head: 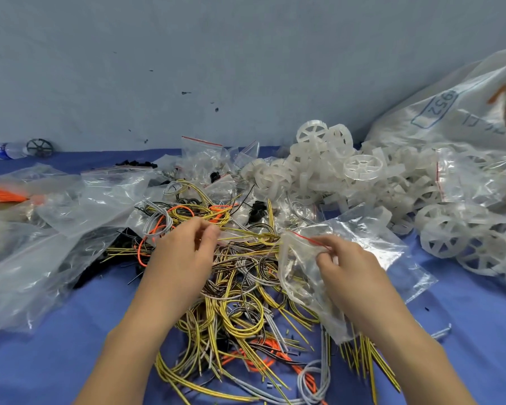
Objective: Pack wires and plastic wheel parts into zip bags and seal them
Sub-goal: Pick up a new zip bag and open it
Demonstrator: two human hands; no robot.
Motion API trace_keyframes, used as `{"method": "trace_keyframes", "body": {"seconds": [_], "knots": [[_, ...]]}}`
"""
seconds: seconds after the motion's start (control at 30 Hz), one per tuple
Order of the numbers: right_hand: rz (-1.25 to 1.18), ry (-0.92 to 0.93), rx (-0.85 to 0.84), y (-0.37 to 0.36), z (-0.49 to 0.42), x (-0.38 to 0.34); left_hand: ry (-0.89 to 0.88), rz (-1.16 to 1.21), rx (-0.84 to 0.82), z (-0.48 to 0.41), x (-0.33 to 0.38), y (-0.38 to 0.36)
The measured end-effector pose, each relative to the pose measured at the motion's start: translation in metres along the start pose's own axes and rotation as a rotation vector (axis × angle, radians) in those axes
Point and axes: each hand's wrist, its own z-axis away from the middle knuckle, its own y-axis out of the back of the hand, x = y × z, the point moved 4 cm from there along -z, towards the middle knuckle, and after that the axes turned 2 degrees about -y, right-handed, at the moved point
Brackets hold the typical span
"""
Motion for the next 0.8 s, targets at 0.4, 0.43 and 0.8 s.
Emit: {"method": "trace_keyframes", "body": {"seconds": [0.4, 0.43, 0.8], "knots": [[0.002, 0.010, 0.004, 0.000, 0.000, -0.002, -0.017, -0.405, -0.017, 0.000, 0.005, 0.002], [0.008, 0.015, 0.004, -0.001, 0.000, -0.002, -0.042, -0.411, -0.054, 0.000, 0.008, -0.009], [-0.041, 0.152, -0.132, -0.009, 0.001, -0.013, -0.075, -0.472, -0.046, -0.005, 0.005, -0.038]]}}
